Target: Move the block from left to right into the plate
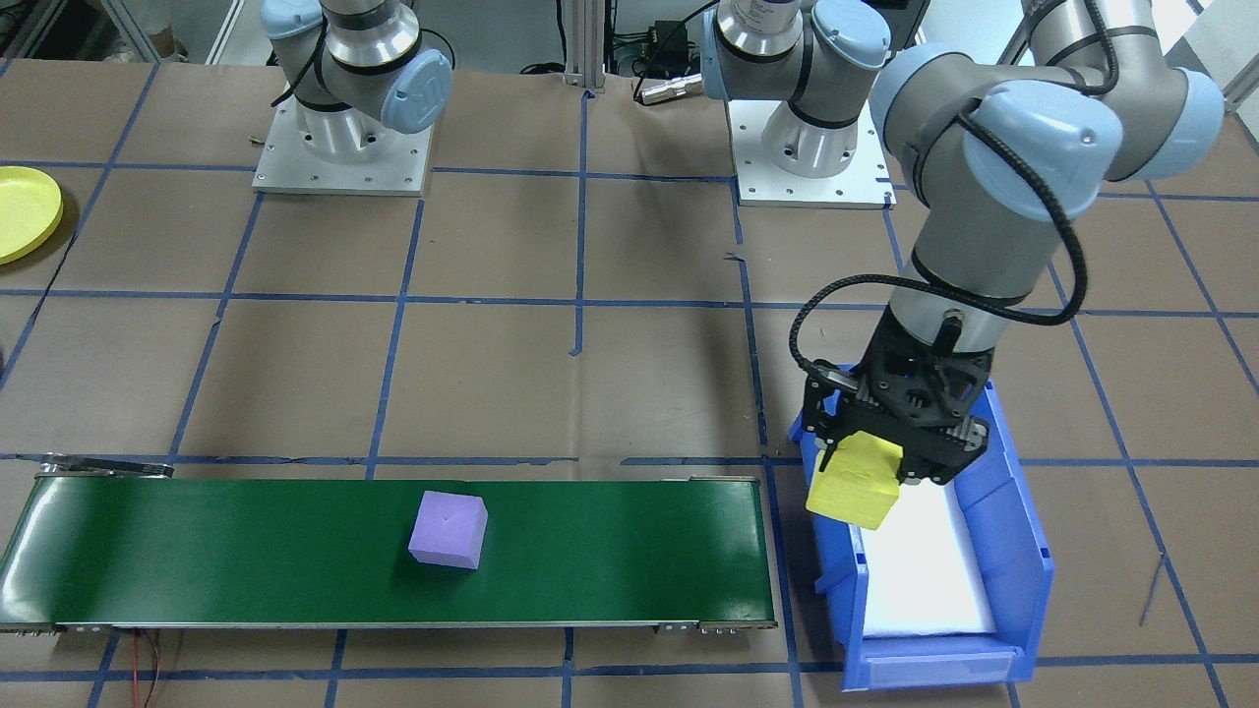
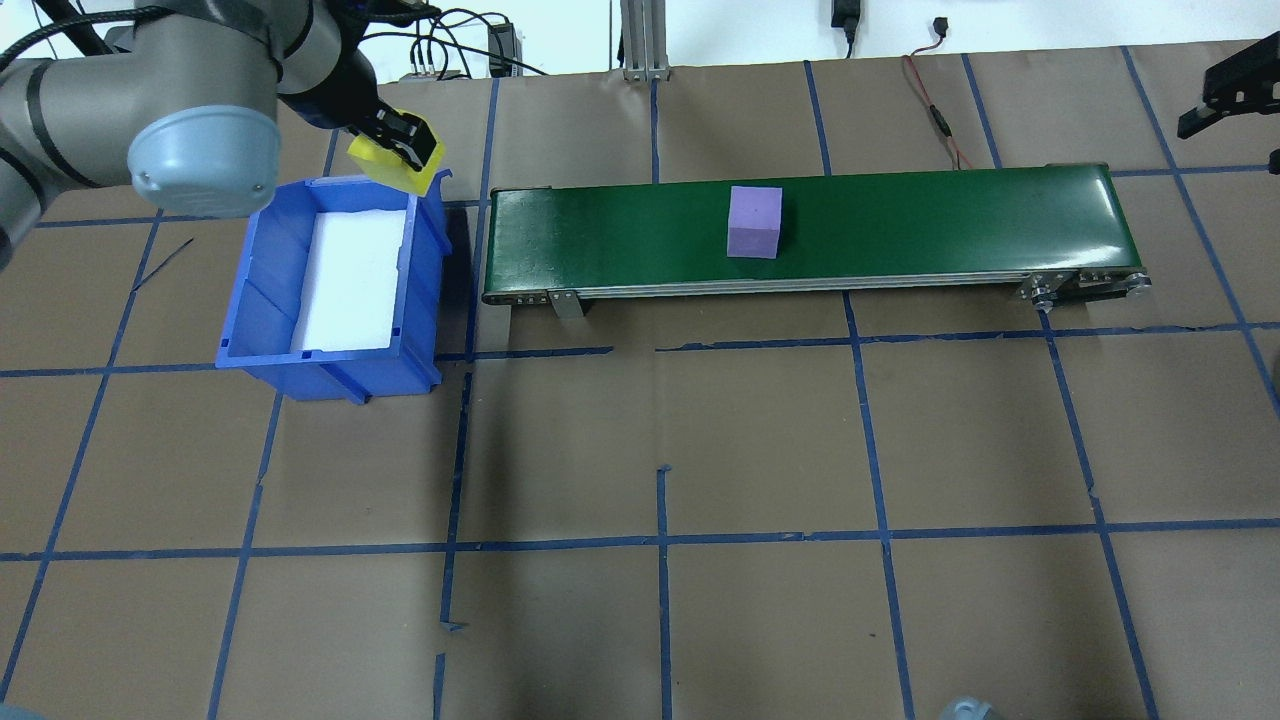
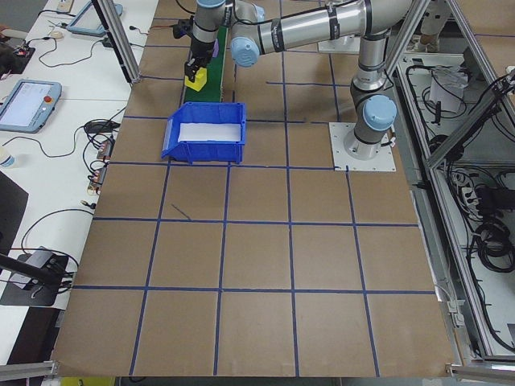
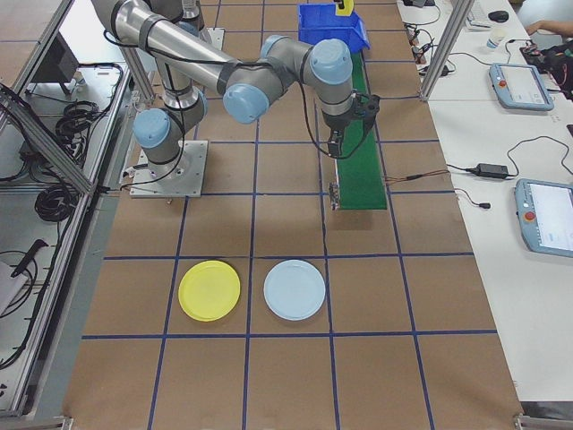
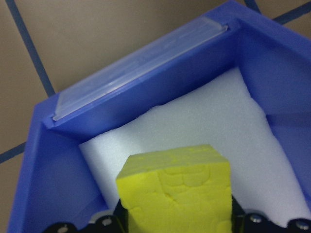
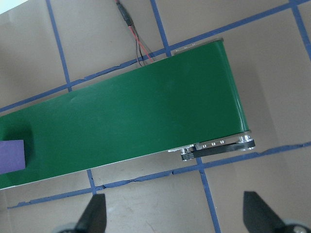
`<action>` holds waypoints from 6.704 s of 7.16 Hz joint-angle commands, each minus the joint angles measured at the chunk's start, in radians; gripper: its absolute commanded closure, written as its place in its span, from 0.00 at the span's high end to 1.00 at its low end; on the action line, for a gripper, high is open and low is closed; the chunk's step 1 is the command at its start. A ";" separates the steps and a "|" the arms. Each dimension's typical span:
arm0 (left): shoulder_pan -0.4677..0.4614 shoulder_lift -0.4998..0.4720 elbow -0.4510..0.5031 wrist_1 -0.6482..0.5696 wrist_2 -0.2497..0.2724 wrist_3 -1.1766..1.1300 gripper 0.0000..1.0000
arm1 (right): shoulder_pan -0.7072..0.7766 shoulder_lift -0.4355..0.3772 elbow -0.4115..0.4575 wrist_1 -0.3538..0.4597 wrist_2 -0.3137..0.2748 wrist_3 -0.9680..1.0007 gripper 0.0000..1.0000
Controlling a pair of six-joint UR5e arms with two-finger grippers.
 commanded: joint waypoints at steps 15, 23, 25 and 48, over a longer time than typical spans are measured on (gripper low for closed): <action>-0.040 0.261 -0.045 -0.449 -0.017 -0.382 1.00 | -0.003 0.362 0.025 -0.145 0.305 -0.263 1.00; -0.062 0.291 -0.125 -0.513 0.070 -0.440 1.00 | 0.190 0.379 -0.094 -0.082 0.199 0.082 1.00; -0.083 0.312 -0.125 -0.513 0.026 -0.440 1.00 | 0.212 0.381 -0.082 -0.086 0.186 0.101 1.00; -0.015 0.341 -0.051 -0.471 0.029 -0.421 1.00 | -0.437 0.418 0.027 -0.301 -0.189 -0.867 1.00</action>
